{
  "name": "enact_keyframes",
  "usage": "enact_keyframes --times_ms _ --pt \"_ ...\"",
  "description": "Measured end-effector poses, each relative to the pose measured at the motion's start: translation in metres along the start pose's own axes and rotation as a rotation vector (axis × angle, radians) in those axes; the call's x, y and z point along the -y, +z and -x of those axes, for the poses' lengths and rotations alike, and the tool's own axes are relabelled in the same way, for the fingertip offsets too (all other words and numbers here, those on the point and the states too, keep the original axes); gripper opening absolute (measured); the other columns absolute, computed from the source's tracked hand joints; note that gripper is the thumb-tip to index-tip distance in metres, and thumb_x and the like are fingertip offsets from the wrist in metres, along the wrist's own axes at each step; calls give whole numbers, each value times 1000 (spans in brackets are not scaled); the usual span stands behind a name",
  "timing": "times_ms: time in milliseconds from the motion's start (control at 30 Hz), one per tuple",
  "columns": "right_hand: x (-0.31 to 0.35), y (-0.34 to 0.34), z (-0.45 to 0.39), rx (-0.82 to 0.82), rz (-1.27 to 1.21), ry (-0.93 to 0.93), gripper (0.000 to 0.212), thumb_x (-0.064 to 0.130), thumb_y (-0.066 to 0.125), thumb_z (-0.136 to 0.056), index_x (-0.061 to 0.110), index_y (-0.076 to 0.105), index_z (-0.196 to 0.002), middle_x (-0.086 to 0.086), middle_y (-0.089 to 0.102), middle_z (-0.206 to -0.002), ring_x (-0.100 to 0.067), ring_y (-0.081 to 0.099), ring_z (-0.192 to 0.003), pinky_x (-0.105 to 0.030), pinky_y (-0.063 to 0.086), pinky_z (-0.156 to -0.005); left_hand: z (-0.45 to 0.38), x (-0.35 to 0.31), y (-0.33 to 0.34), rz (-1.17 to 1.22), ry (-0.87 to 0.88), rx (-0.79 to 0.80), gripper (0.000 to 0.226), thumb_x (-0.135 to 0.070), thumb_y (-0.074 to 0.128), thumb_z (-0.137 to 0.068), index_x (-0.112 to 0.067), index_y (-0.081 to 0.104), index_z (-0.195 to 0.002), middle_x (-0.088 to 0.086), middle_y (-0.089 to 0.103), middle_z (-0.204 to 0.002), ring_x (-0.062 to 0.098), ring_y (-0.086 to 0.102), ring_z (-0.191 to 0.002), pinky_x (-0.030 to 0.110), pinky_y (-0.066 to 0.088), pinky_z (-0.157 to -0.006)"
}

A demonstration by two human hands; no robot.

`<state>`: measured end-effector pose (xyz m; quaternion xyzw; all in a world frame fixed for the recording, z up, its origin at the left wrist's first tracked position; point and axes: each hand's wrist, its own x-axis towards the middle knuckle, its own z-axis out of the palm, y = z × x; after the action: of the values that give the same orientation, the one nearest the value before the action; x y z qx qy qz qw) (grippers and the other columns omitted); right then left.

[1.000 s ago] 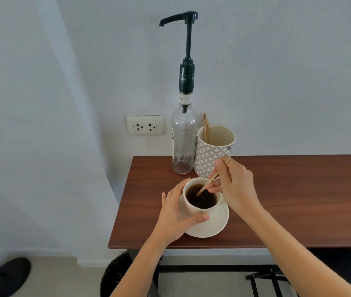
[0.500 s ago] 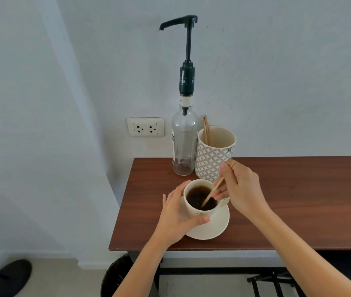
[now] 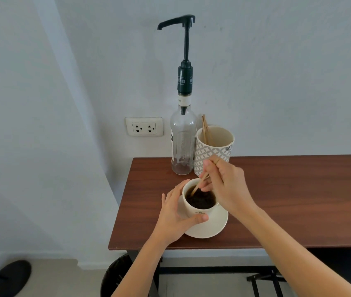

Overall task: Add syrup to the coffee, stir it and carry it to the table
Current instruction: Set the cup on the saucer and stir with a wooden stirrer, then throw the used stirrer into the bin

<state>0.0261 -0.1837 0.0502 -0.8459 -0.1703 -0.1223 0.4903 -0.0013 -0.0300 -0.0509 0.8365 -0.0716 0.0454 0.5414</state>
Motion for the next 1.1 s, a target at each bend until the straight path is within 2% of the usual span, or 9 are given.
enact_keyframes --times_ms 133,233,333,467,633,900,933,1000,1100 --pt "-14 -19 -1 -51 229 -47 28 25 41 -105 12 52 -81 -8 65 -59 -22 66 -50 -41 58 -53 1 -2 0 10 -20 -3 88 -68 80 -64 -52 37 -140 -22 47 -147 7 35 -144 62 5 -122" --pt "-11 -13 6 -12 72 23 32 24 42 -105 9 55 -80 -6 68 -58 -17 69 -48 -37 61 -54 1 -2 -1 9 -9 -1 89 -70 79 -64 -53 36 -140 -21 47 -148 7 35 -145 62 7 -122" --pt "-8 -5 8 -10 24 -7 30 24 43 -104 11 58 -82 -8 70 -64 -19 72 -57 -39 63 -61 1 -1 -1 14 -5 6 87 -72 78 -63 -54 37 -139 -21 48 -147 7 37 -144 61 7 -122" --pt "-4 -29 7 -180 -15 -42 37 35 39 -101 10 59 -83 -4 70 -65 -13 71 -57 -30 62 -61 0 -2 -2 24 -21 8 85 -65 82 -64 -56 38 -136 -24 48 -146 3 36 -144 62 6 -123" --pt "1 -42 13 -198 -11 -101 40 40 35 -99 11 60 -85 0 71 -66 -13 71 -60 -24 60 -59 1 -1 -3 27 -36 16 83 -64 83 -62 -61 39 -132 -26 50 -143 -1 36 -142 59 3 -124" --pt "-5 -50 13 -208 -21 -86 43 38 34 -100 7 60 -86 4 72 -64 -11 72 -58 -31 61 -61 1 -2 -1 21 -79 7 92 -66 79 -63 -52 35 -143 -26 52 -143 2 36 -144 55 -5 -125" --pt "-7 -51 13 -212 -21 -79 43 37 34 -101 7 60 -86 4 72 -64 -11 73 -59 -33 62 -62 2 -2 -1 40 -80 -9 88 -68 75 -67 -50 35 -144 -25 52 -143 3 37 -144 55 -1 -126" --pt "-11 -53 8 -225 -55 -30 41 35 34 -104 8 59 -85 2 73 -67 -13 74 -59 -40 63 -65 5 -5 -2 108 -81 -79 76 -70 61 -79 -44 38 -146 -23 52 -145 3 41 -142 53 17 -126" --pt "-11 -57 2 -286 -185 60 36 34 35 -107 23 57 -81 -4 74 -70 -17 75 -60 -50 63 -68 13 -16 -18 172 -94 -237 61 -65 43 -95 -31 46 -146 -22 51 -145 -10 42 -137 25 36 -119"
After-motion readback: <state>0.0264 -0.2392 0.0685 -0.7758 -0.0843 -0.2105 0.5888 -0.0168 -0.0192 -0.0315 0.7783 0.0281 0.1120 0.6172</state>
